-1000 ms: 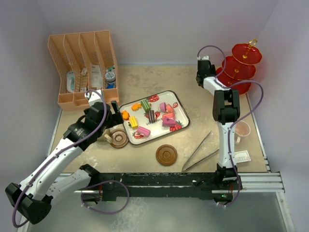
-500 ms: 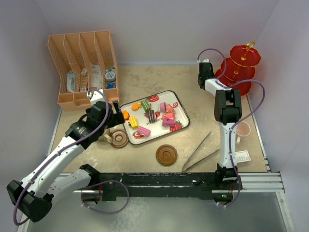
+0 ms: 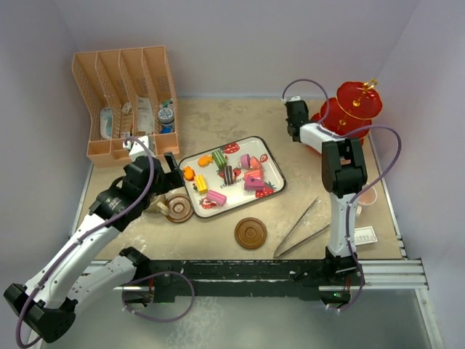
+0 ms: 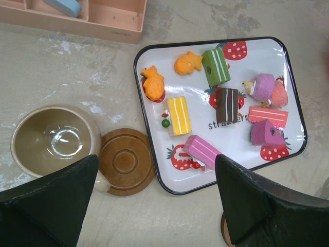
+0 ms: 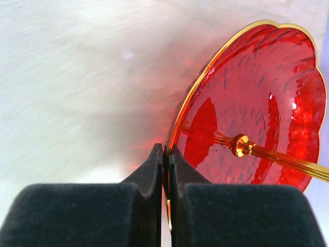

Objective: Serve the afternoon tea
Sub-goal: Move the desert table to the center of the board.

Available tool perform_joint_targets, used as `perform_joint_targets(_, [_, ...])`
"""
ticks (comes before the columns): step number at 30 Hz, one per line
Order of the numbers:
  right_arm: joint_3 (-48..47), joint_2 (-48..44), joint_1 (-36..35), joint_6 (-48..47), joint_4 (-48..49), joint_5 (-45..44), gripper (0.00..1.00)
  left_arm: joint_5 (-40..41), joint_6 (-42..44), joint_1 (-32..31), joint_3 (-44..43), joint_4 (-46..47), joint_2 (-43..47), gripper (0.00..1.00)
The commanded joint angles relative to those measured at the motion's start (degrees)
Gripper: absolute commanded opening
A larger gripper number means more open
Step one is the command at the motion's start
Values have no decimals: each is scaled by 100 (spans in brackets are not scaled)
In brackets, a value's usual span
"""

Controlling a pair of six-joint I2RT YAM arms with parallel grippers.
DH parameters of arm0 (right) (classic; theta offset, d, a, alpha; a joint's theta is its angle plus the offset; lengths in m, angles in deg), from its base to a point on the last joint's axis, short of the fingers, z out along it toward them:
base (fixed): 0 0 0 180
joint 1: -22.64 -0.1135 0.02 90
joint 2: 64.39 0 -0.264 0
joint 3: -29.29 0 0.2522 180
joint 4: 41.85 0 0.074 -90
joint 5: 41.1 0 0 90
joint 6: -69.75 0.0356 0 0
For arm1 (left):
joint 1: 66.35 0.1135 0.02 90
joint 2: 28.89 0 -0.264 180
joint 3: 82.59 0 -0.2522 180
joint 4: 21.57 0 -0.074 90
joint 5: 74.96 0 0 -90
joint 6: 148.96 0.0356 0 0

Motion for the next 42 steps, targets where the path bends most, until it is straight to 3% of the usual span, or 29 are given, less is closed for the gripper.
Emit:
perform_joint_targets(1, [335, -859, -678, 205, -225, 168, 0, -63, -71, -27, -66, -165, 152, 92])
perform_joint_targets(10, [1110, -1550, -1310, 784, -641, 909, 0, 133, -62, -27, -46, -587, 544, 92])
perform_joint_targets(18, [1625, -1927, -1389, 800, -825, 1247, 0, 76, -62, -27, -100, -611, 567, 92])
perform_joint_targets(23, [1963, -2061, -1400, 748, -720, 1362, 5, 46, -95, -27, -115, -621, 578, 92])
perform_joint_targets(33, [2096, -2412, -1417, 961, -754, 1959, 27, -8, -88, -27, -189, -642, 622, 92])
perform_joint_targets(37, [2185, -2757, -1419, 1088, -839, 2217, 43, -32, -72, -27, -196, -642, 633, 92])
perform_joint_targets(42, [2521, -3436, -1425, 1337, -861, 3145, 47, -41, 26, -26, -217, -656, 678, 92])
